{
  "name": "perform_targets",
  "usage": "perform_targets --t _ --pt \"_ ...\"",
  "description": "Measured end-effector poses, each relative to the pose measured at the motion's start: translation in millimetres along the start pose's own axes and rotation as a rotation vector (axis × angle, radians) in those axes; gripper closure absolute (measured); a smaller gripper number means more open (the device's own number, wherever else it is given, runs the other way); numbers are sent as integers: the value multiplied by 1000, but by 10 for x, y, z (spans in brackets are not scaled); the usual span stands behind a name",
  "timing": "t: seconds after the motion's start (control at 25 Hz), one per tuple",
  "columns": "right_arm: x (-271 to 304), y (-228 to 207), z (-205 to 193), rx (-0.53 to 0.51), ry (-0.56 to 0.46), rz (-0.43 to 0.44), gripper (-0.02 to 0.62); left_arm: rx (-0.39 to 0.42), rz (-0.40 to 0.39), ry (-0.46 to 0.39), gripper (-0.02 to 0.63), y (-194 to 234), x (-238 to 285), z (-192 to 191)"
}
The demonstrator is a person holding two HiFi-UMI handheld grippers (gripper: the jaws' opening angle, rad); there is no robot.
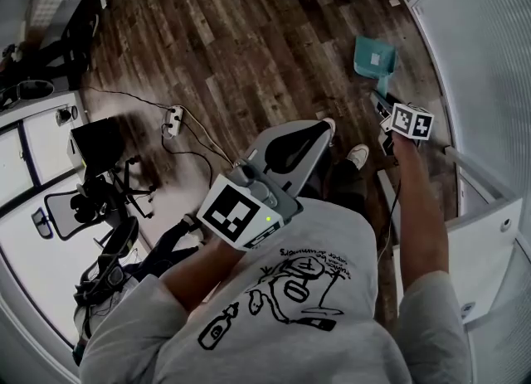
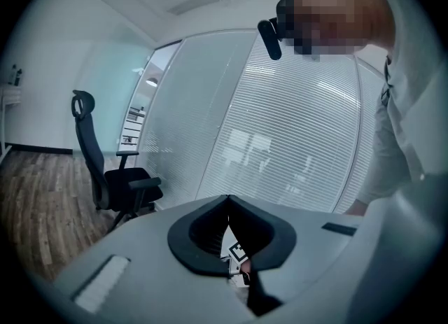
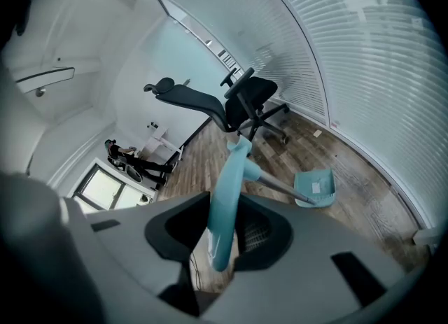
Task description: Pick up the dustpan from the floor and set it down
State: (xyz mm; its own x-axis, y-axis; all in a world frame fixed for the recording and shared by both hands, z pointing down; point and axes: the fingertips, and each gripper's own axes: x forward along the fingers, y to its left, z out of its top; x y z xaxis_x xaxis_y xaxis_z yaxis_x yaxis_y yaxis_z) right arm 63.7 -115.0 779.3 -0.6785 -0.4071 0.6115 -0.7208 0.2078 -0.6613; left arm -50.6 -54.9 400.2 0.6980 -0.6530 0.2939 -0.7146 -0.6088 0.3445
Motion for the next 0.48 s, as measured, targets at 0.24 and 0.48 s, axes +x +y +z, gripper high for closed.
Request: perform_targets --t 0.24,0.48 --pt "-65 113 112 -10 -29 22 505 10 -9 -17 604 -55 -13 75" --pt "-193 278 208 -16 -47 44 503 17 -20 -40 604 -68 -36 196"
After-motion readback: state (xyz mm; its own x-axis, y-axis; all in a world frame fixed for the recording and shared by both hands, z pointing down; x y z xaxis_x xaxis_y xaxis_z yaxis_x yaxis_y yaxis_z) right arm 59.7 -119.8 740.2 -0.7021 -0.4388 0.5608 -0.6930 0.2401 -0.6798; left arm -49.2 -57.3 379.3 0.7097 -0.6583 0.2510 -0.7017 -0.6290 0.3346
